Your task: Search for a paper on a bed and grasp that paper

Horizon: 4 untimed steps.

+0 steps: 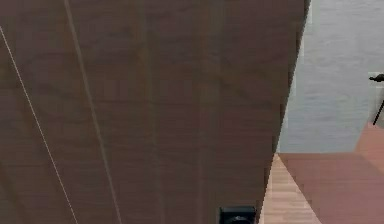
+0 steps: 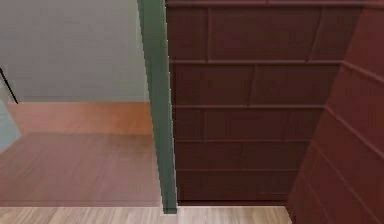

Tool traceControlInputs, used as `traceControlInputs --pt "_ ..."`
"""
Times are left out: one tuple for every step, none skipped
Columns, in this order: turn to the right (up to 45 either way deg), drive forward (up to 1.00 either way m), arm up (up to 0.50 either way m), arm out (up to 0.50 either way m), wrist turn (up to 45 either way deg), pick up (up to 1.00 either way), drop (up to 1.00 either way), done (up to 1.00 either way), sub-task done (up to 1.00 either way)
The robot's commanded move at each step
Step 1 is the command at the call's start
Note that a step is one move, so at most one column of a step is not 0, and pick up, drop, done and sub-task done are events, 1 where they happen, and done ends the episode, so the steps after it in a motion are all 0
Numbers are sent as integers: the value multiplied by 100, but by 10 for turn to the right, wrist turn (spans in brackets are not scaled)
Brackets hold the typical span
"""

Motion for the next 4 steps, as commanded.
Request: traceControlInputs --pt "450 0 0 0 0 0 0 0 0" --pt "450 0 0 0 0 0 0 0 0" --pt "240 0 0 0 0 0 0 0 0" --pt "0 30 0 0 0 0 0 0 0"
